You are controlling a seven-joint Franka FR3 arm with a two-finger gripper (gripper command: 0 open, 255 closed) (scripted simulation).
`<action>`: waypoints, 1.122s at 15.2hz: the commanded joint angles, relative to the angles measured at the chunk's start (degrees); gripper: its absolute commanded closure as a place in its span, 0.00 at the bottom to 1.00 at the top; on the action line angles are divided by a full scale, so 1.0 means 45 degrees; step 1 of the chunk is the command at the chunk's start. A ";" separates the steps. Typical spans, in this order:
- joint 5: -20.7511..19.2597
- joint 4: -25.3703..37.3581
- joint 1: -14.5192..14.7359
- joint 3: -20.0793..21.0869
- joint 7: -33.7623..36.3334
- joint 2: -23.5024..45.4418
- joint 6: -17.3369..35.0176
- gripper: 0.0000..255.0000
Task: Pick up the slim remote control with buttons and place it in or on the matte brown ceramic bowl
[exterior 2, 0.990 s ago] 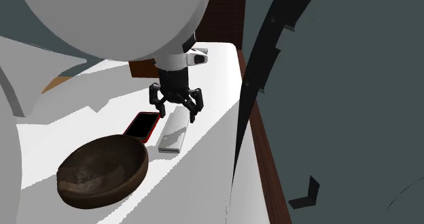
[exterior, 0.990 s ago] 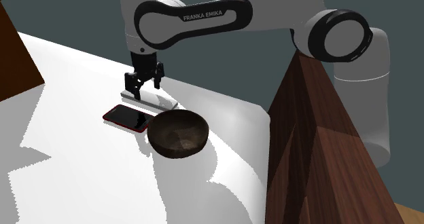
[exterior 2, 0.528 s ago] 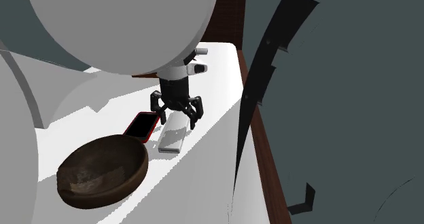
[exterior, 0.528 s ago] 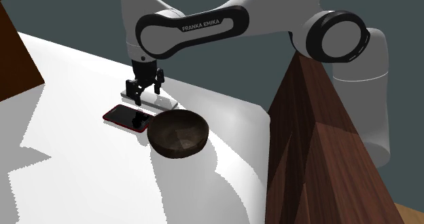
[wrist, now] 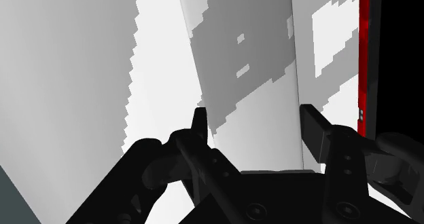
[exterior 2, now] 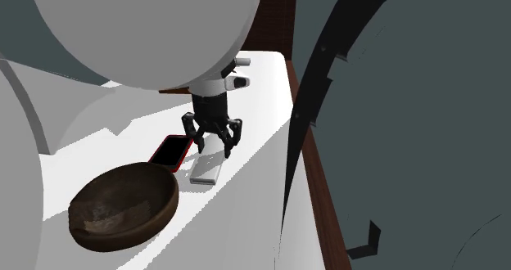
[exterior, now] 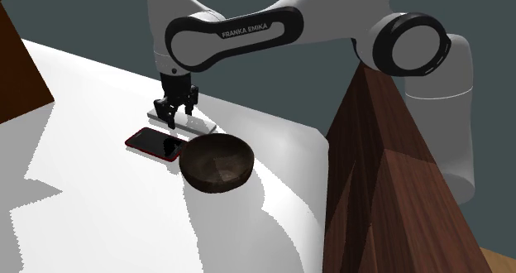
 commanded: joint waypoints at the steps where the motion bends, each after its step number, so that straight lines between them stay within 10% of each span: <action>1: 0.0003 -0.0020 -0.0004 -0.0003 0.0004 0.0001 0.0001 1.00; 17: 0.0105 0.1588 0.0111 0.0068 -0.0090 -0.0186 -0.1771 1.00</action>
